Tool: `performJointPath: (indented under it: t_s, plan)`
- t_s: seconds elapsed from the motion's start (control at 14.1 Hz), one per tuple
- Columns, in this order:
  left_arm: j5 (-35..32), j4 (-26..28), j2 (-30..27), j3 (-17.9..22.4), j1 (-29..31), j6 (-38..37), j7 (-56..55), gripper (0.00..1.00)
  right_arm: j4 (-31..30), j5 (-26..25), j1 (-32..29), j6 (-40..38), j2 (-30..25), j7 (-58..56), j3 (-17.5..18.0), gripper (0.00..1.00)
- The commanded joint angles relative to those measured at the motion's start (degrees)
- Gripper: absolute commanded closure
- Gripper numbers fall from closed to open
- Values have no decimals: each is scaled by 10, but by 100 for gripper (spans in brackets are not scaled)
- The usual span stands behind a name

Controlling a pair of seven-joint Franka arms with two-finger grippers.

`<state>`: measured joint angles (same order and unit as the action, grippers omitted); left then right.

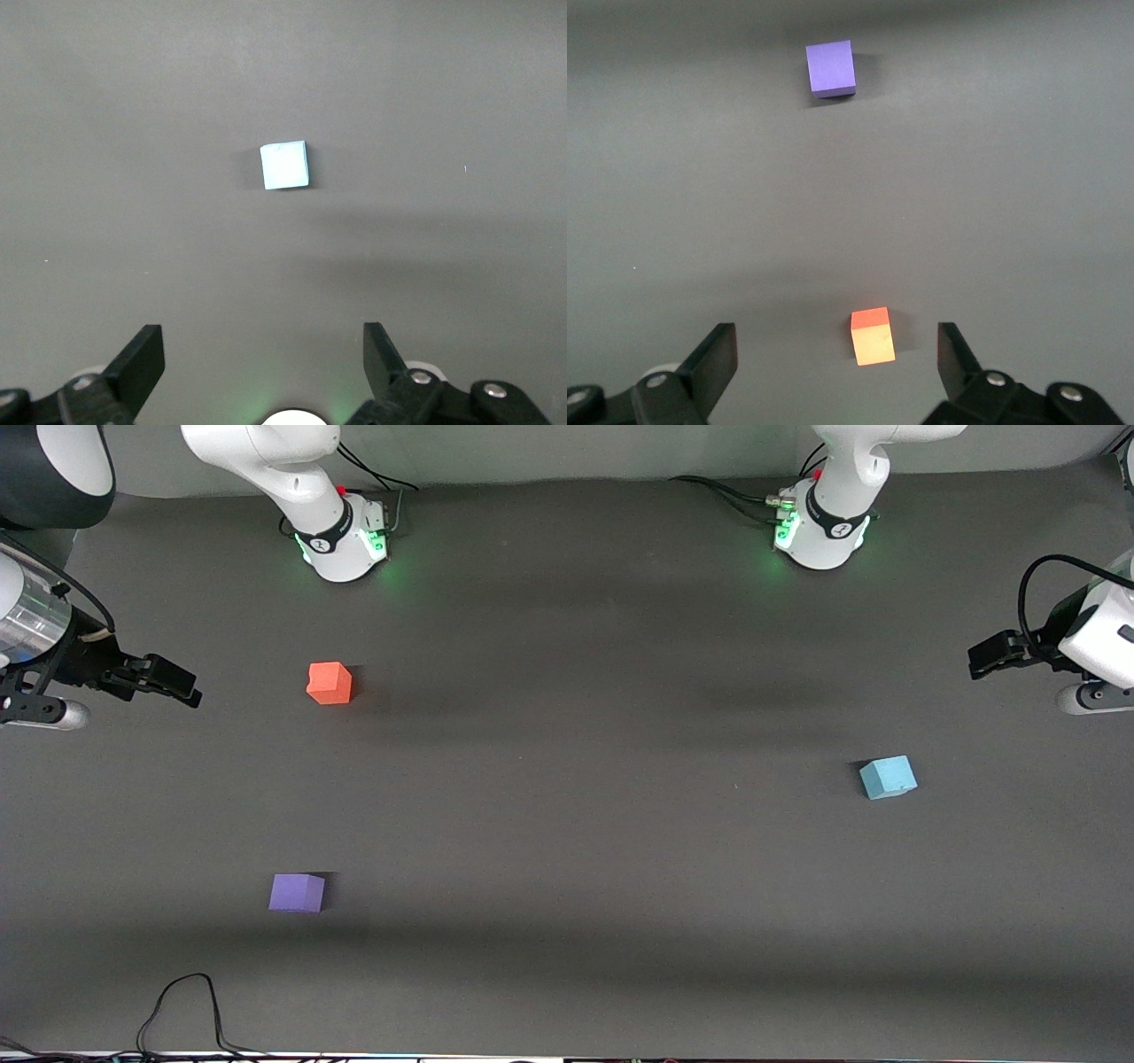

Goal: Place blue block between orange and purple blocks

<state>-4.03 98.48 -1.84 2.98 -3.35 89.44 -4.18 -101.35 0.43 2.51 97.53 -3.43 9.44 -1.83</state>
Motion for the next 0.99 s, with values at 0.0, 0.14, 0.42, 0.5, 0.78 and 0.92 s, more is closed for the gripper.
performJointPath:
  t_s: [0.0, 0.14, 0.42, 0.5, 0.78, 0.92]
  plan:
    - [-3, -3, 0, 4, -2, -12, 10, 0, -17, -10, 8, 23, -8, 1, -5, 0]
    - [2, -3, 3, 5, -1, -8, 13, 0, -17, -10, 10, 26, -5, 1, -5, 0]
    - [3, -2, 4, 6, 0, -11, 14, 0, -17, -10, 8, 33, -2, 1, -5, 0]
    - [2, -3, 5, 6, -1, -9, 14, 0, -21, -10, 8, 35, -2, 1, -5, 0]
    - [2, -3, 8, 5, 0, -14, 18, 0, -25, -10, 6, 40, -4, 0, -5, 0]
    - [2, -2, 9, 6, 1, -14, 19, 0, -25, -10, 1, 40, -4, -3, -5, 0]
